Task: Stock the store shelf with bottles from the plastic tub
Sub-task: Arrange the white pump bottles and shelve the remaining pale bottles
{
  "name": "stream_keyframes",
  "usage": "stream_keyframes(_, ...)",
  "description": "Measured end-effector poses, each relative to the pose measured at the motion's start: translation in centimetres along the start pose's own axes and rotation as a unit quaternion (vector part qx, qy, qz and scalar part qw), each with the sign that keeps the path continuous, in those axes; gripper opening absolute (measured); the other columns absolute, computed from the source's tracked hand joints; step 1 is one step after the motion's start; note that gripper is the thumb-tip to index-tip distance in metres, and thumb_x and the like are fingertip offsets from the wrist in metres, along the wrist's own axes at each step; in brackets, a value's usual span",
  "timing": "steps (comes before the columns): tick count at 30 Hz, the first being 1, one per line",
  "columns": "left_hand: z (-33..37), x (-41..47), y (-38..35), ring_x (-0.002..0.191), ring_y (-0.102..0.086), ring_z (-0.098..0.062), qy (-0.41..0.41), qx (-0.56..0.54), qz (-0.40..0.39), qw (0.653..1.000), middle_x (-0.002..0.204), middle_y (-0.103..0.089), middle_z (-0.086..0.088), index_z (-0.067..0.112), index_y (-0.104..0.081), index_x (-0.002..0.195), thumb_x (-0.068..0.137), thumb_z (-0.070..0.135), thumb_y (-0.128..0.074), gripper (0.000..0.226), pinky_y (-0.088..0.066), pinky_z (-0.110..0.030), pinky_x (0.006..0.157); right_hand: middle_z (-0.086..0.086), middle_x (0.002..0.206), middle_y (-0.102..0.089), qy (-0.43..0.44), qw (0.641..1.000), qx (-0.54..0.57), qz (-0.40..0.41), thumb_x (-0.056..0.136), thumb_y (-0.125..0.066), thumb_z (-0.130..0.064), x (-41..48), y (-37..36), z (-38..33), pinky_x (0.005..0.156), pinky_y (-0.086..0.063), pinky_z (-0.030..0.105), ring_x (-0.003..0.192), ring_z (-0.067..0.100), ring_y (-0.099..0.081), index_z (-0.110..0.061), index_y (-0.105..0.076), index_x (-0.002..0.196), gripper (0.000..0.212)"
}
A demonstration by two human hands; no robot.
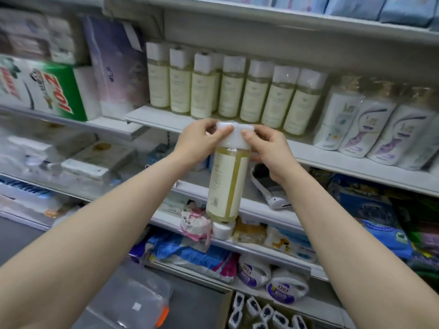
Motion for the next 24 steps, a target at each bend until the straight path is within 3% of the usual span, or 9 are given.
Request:
stream_keyframes(3,-0.5,2.1,2.3,0.097,-0.068,-0.019,-0.014,-0.007,-0.001,1.0,0.102,-0.071,0.005,0.025,-0.069,0.109,0.067,0.074,-0.058,0.066,-0.057,-0.05,0.085,0.004,0.111,-0.073,0.014,1.0,-0.017,0.016,0.095,-0.065,-0.031,2.3,-1.9,-1.0,0.089,-0.059,0.047,0.105,0.022,-0.069,-0.014,-0.068,0.119,0.03)
stream_keyframes(11,-0.3,8.2,5.2,0.099,-0.068,-0.014,-0.045,-0.037,-0.016,0.998,0.106,-0.071,0.003,0.017,-0.068,0.118,0.07,0.071,-0.059,0.073,-0.06,-0.044,0.082,0.007,0.116,-0.07,0.039,0.998,-0.018,0.037,0.097,-0.063,-0.029,7.7,-4.0,-3.4,0.085,-0.061,0.04,0.105,0.02,-0.069,-0.011,-0.063,0.126,0.034)
stream_keyframes(17,-0.1,12.6,5.1,0.101,-0.066,-0.015,-0.055,-0.071,-0.008,0.996,0.103,-0.066,0.004,0.012,-0.065,0.123,0.09,0.045,-0.066,0.047,-0.06,-0.04,0.084,0.004,0.118,-0.069,0.051,0.997,-0.036,0.044,0.096,-0.064,-0.031,12.2,-3.6,-4.2,0.086,-0.061,0.043,0.106,0.019,-0.068,-0.015,-0.063,0.127,0.035)
stream_keyframes(21,1.0,15.7,5.2,0.09,-0.066,-0.012,-0.074,-0.054,0.022,0.996,0.096,-0.065,0.006,0.015,-0.068,0.119,0.091,0.044,-0.066,0.041,-0.061,-0.033,0.073,0.004,0.114,-0.071,0.07,0.995,-0.043,0.06,0.095,-0.064,-0.032,15.1,-2.7,-5.3,0.086,-0.059,0.05,0.105,0.022,-0.069,-0.016,-0.067,0.122,0.031)
stream_keyframes(24,1.8,17.6,4.9,0.085,-0.066,-0.007,-0.095,-0.046,0.026,0.994,0.093,-0.068,0.008,0.017,-0.07,0.114,0.091,0.046,-0.064,0.038,-0.059,-0.03,0.069,0.0,0.114,-0.071,0.084,0.993,-0.05,0.063,0.096,-0.064,-0.033,17.0,-2.0,-5.8,0.087,-0.06,0.048,0.106,0.017,-0.068,-0.017,-0.066,0.123,0.032)
Point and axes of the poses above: each hand's wrist, its own x-axis towards the middle knuckle, its own y-axis out of the back of the hand, z = x × y, the point moved 8 cm from there along x, towards the middle knuckle
